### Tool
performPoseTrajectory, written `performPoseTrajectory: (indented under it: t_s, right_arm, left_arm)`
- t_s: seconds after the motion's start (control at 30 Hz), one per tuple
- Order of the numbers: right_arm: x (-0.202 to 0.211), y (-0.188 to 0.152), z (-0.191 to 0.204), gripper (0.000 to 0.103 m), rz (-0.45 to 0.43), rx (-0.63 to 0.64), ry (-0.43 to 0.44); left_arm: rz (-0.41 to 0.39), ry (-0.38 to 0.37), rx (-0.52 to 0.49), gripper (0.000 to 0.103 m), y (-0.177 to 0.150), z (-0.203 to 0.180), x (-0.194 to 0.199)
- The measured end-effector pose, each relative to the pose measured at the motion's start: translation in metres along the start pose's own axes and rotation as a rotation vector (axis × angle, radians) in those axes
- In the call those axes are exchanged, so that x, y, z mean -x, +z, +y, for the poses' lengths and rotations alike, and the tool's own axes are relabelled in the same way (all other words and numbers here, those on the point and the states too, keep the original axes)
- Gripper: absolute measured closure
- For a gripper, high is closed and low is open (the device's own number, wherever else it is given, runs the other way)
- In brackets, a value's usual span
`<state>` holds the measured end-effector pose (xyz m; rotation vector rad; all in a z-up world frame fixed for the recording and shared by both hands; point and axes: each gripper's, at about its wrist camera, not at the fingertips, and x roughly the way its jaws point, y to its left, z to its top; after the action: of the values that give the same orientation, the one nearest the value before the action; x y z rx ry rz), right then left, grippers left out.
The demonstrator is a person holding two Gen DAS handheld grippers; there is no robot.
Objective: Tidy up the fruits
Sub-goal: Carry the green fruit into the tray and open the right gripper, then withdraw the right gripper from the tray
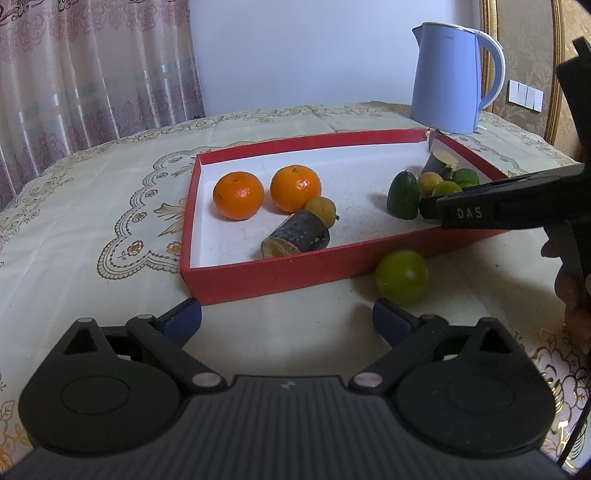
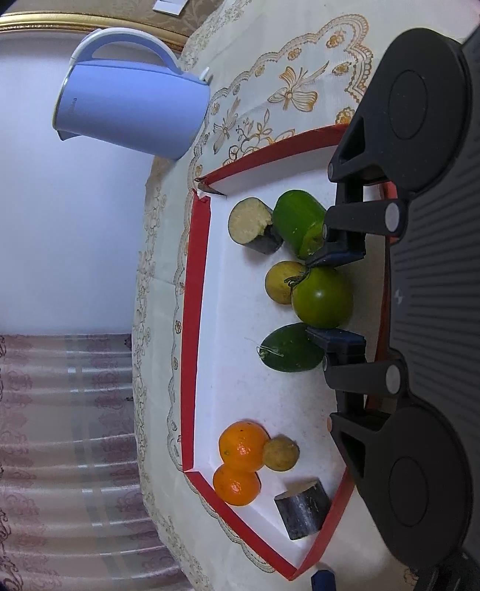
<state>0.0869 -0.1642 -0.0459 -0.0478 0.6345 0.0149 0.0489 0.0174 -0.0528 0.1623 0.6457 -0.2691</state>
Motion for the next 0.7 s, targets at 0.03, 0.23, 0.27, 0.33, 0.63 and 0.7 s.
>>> performPoseTrajectory:
  t_s: [0.03, 0.23, 0.27, 0.33, 0.63, 0.7]
  right_arm:
    - [0.000, 0.000, 0.000, 0.069, 0.000, 0.001, -0.001]
    - [0.000, 0.000, -0.001, 0.069, 0.009, -0.006, 0.009]
    - [0.001, 0.000, -0.002, 0.068, 0.007, -0.010, 0.012]
    - [0.006, 0.000, -0.004, 0.061, -0.002, -0.017, 0.021]
    - [0.054, -0.017, -0.027, 0.045, -0.104, -0.072, 0.030]
    - [0.063, -0.027, -0.036, 0.039, -0.109, -0.080, 0.004]
  left_arm:
    - [0.000, 0.000, 0.001, 0.004, 0.000, 0.000, 0.000]
    - [0.001, 0.000, 0.001, 0.004, 0.000, 0.000, 0.000]
    - [0.001, 0.000, 0.001, 0.004, 0.000, 0.000, 0.000]
    - [0.003, -0.001, 0.004, 0.003, 0.000, 0.000, 0.000]
    - [0.003, 0.005, 0.001, 0.003, -0.001, 0.000, -0.001]
    - [0.003, 0.005, 0.001, 0.003, -0.001, 0.000, -0.001]
